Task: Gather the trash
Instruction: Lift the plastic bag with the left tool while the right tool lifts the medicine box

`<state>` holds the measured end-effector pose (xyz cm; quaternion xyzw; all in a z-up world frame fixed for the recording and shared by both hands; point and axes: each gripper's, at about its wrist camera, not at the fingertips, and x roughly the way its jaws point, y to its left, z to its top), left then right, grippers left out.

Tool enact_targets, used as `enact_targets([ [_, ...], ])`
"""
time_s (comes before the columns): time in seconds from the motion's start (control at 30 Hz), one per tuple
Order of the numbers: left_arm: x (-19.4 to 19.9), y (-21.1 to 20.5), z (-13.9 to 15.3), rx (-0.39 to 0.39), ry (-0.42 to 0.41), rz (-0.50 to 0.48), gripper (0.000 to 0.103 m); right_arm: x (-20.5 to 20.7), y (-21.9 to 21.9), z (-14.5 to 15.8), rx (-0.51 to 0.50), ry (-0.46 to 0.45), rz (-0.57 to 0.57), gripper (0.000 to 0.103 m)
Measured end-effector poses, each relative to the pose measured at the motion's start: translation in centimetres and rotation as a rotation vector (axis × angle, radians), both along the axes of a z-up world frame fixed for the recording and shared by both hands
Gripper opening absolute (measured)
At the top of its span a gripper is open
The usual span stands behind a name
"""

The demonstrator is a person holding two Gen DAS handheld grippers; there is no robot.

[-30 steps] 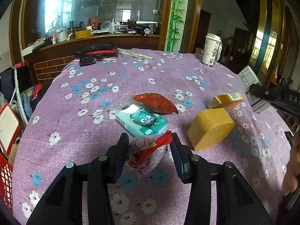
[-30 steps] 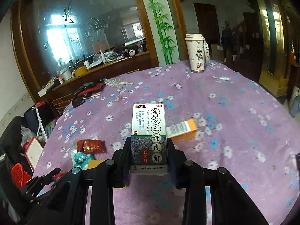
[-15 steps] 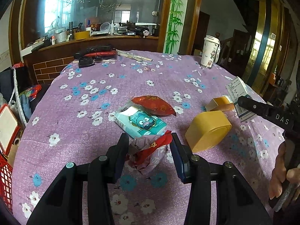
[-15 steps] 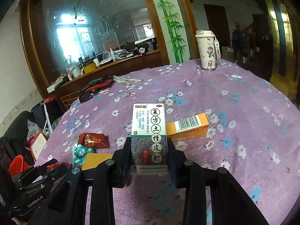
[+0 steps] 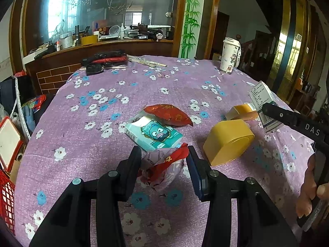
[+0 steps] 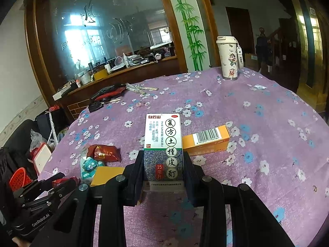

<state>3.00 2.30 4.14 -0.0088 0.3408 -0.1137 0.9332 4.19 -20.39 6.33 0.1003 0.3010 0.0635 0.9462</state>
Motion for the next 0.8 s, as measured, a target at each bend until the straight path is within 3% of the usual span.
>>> enact_targets([
  [0.8,-0.06,-0.18,-0.01,0.001,0.001,-0.004,0.043,-0.09,0.25,0.06,-0.005,-0.001,0.017,0.037],
])
